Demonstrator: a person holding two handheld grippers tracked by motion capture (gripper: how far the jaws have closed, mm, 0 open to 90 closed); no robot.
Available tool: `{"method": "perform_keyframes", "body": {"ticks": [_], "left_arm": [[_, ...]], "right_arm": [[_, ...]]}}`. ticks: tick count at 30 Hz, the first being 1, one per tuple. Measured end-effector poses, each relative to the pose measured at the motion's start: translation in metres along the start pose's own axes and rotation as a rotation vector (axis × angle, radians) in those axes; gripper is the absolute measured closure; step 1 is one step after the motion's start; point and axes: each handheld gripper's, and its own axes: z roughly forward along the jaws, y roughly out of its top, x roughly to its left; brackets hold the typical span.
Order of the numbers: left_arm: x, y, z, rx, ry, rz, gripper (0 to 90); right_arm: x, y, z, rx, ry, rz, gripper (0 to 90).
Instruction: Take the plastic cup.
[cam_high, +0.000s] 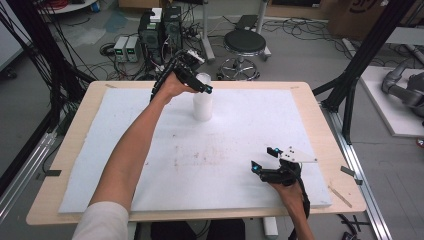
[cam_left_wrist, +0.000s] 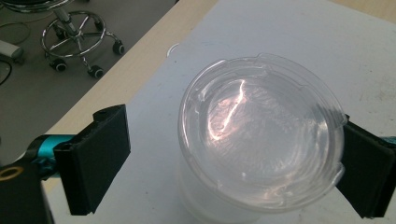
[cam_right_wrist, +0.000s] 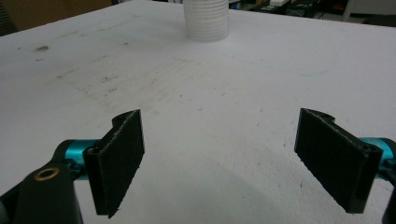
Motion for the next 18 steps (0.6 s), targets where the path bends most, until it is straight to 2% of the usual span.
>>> {"method": "perform_keyframes", "body": {"ticks": [9,12,18], "left_arm": [[-0.0005,-0.0007,0.0043,0.015,0.006,-0.001,10.9],[-0.0008,-0.0008,0.0060,0.035,-0.003,0.008,12.4],[-0.0015,-0.0012,0.0071,0.052,-0.020,0.006,21.4]], "right_arm": [[-0.0002,0.0001,0.0003,0.005,0.000,0.004,16.0],[-0.0005,0.0003,0.0008,0.011,0.003,0.008,16.0],[-0.0004,0.0003,0.0009,0.011,0.002,0.010,16.0]]}}
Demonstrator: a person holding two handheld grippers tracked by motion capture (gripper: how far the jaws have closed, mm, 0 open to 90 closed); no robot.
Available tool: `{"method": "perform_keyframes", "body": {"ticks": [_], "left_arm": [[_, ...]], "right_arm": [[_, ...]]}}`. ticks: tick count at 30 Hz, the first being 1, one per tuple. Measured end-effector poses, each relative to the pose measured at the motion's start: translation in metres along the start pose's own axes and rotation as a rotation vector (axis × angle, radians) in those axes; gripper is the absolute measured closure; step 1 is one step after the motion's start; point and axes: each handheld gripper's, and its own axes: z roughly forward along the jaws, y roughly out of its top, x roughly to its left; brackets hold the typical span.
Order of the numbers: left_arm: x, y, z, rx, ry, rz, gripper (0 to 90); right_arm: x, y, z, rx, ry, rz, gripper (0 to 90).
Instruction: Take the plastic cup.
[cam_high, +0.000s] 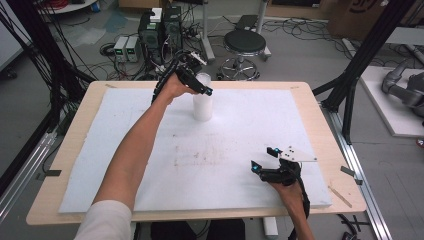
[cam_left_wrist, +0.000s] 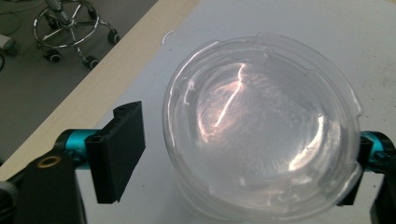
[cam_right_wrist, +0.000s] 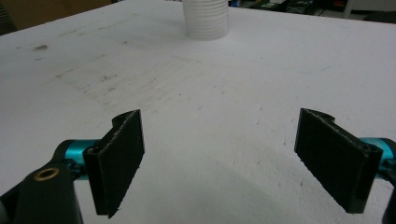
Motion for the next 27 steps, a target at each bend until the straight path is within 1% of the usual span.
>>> {"method": "perform_keyframes", "body": {"ticks": [3,4,7,8,9,10,11,12,21,23,27], "left_arm": [[0.0000,-0.0001,0.0002,0.008,-0.006,0.002,23.5],[-0.0001,0.0000,0.0004,0.009,-0.010,0.008,24.4],[-0.0009,0.0002,0.0005,0.006,-0.014,0.004,26.0],[-0.0011,0.0004,0.0000,0.012,-0.015,0.008,27.1],[-0.0016,0.0006,0.0000,0.008,-0.015,0.008,28.1],[-0.0019,0.0008,-0.0002,0.006,-0.021,0.011,31.0],[-0.0026,0.0011,-0.0007,0.008,-0.020,0.017,31.0],[-0.0029,0.0013,-0.0011,0.010,-0.018,0.022,32.9],[-0.0047,0.0012,-0.0024,0.005,-0.010,0.023,33.7],[-0.0051,0.0021,-0.0044,-0.006,-0.008,0.022,33.8],[-0.0054,0.0047,-0.0091,-0.012,-0.006,0.016,35.2]], "right_arm": [[-0.0001,0.0000,0.0001,0.001,-0.001,-0.001,16.0],[-0.0003,0.0000,0.0002,0.001,-0.001,-0.002,16.0],[-0.0003,0.0000,0.0002,0.001,0.000,0.001,16.0],[-0.0005,0.0000,0.0003,0.001,-0.001,-0.001,16.0],[-0.0005,0.0000,0.0002,-0.001,-0.001,-0.001,16.0],[-0.0002,0.0000,0.0001,0.001,-0.001,0.001,16.0],[-0.0002,0.0000,0.0001,0.001,-0.001,0.001,16.0],[-0.0004,0.0000,0.0003,-0.001,-0.002,-0.001,16.0],[-0.0006,0.0000,0.0002,-0.002,-0.004,-0.003,16.0],[-0.0006,0.0000,0.0002,-0.002,-0.003,-0.004,16.0],[-0.0003,0.0000,0.0002,0.002,-0.002,0.001,16.0]]}}
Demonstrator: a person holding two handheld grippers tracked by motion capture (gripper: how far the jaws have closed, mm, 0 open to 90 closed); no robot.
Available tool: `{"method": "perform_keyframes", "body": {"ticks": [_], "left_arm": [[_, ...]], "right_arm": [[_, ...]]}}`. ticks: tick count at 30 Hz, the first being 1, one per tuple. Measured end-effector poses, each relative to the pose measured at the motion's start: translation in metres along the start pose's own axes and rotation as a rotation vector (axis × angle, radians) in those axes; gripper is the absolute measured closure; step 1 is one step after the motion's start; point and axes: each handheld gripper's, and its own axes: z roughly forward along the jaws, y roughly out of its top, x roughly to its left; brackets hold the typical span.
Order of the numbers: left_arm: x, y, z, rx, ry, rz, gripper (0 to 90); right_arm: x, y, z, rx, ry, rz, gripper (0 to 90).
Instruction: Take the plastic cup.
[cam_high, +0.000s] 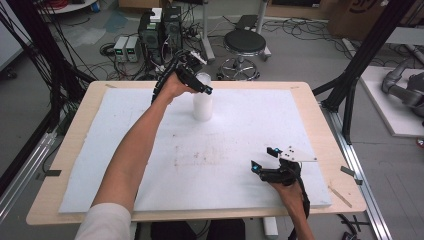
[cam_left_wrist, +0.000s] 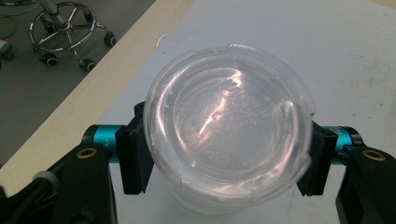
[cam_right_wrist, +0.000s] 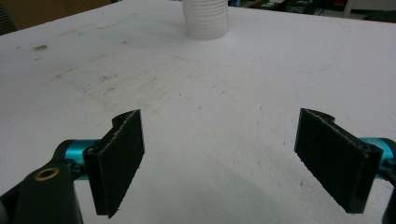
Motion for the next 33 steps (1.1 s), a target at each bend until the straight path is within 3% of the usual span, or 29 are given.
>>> {"method": "perform_keyframes", "body": {"ticks": [13,24,33], "left_arm": [[-0.001,0.023,-0.028,-0.037,0.020,0.024,37.0],[-0.008,0.057,-0.079,-0.114,0.052,0.058,38.0],[-0.016,0.054,-0.102,-0.132,0.062,0.061,38.0]], "right_arm": [[0.000,0.000,0.000,0.001,-0.002,-0.001,16.0],[0.000,0.000,0.000,0.000,-0.001,-0.002,16.1],[0.001,0.000,-0.001,-0.004,-0.004,-0.004,16.0]]}}
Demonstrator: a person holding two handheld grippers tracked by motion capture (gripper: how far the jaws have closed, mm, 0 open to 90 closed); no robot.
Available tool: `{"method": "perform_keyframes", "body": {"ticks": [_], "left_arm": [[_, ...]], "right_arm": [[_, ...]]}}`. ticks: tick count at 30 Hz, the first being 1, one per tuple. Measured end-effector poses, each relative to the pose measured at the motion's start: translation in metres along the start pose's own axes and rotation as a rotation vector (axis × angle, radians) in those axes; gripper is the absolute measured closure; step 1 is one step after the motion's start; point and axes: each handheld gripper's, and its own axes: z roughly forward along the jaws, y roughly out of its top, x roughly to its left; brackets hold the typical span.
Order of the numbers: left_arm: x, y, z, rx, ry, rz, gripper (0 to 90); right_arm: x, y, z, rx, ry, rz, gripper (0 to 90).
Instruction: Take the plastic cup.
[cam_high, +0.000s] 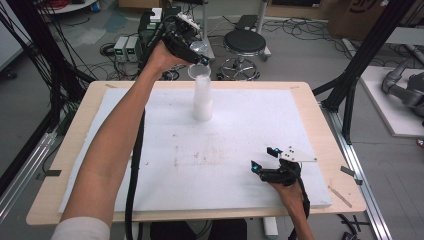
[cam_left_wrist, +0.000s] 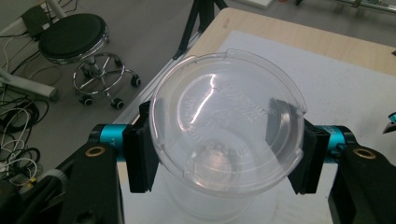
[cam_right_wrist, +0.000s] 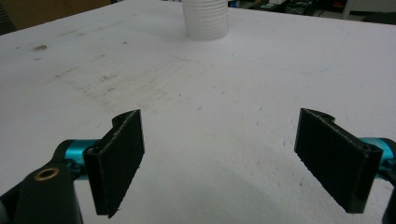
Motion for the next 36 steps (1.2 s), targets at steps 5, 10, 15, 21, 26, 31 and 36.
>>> {"method": "perform_keyframes", "body": {"ticks": [5,10,15,21,26,31,36], "left_arm": [[-0.019,-0.017,-0.016,-0.034,-0.047,-0.010,38.6],[-0.047,-0.043,-0.035,-0.097,-0.088,-0.006,38.8],[-0.075,-0.078,-0.052,-0.152,-0.114,-0.003,39.1],[-0.099,-0.112,-0.066,-0.230,-0.140,-0.020,39.1],[-0.115,-0.141,-0.069,-0.283,-0.174,-0.025,39.0],[-0.127,-0.159,-0.072,-0.331,-0.213,-0.021,39.0],[-0.138,-0.173,-0.069,-0.342,-0.242,0.001,39.0]], "right_arm": [[0.000,0.000,0.000,0.006,0.006,0.007,16.0],[0.000,0.000,-0.001,-0.004,0.005,-0.007,16.0],[0.000,0.000,-0.001,-0.012,0.007,-0.006,16.0],[-0.001,0.000,-0.001,-0.008,0.022,0.007,16.0],[-0.001,-0.001,-0.001,-0.014,0.024,-0.005,16.0],[-0.001,0.000,-0.001,-0.009,0.025,-0.002,16.0],[-0.002,0.000,0.000,-0.005,0.027,-0.006,16.0]]}}
